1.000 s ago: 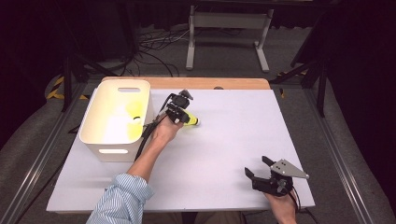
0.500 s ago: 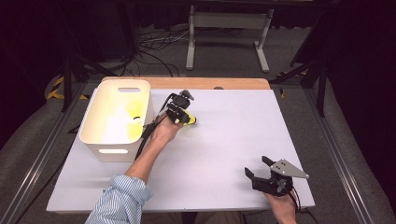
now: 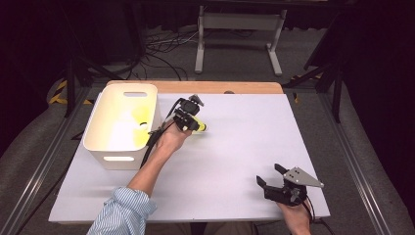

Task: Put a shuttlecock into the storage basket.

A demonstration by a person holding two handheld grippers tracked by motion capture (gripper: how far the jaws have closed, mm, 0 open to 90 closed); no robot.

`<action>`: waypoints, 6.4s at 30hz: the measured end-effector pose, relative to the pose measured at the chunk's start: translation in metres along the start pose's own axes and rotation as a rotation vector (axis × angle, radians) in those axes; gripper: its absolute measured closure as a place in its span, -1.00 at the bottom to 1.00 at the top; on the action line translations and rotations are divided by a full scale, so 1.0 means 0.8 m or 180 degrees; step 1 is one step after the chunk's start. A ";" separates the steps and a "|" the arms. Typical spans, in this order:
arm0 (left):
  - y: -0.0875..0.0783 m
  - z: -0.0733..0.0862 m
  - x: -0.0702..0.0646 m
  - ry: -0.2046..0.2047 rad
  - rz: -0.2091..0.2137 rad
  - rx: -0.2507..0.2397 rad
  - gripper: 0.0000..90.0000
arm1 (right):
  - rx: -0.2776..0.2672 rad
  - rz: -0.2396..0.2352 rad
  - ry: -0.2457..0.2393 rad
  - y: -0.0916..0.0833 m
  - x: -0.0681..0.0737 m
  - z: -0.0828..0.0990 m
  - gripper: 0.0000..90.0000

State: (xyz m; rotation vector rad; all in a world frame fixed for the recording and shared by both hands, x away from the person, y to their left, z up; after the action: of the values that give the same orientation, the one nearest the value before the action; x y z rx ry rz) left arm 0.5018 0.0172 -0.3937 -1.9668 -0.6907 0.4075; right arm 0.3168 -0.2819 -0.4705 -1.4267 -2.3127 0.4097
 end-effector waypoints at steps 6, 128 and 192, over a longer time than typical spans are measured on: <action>-0.005 0.002 -0.005 0.0049 0.0000 0.0029 0.99 | 0.0006 0.0007 0.0009 0.000 0.000 0.000 -0.59; -0.110 0.033 -0.024 0.0166 0.0023 -0.0169 0.99 | 0.0051 0.0010 0.0028 0.002 -0.001 0.000 -0.59; -0.165 0.041 0.000 0.0059 -0.0093 -0.0398 0.99 | 0.0055 0.0007 0.0035 0.002 -0.001 -0.001 -0.59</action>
State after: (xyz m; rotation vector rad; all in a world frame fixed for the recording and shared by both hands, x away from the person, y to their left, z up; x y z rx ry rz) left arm 0.4445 0.0878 -0.2925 -2.0729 -0.7478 0.3350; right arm 0.3186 -0.2819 -0.4710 -1.4201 -2.2935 0.4202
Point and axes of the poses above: each handheld gripper's, and its own axes: y roughly forward along the jaws, z roughly out of its underside, x roughly to its left, the point moved 3 cm from there along y, roughly forward along the jaws, and after that the axes turned 12 degrees about y, right-handed, at the moved point
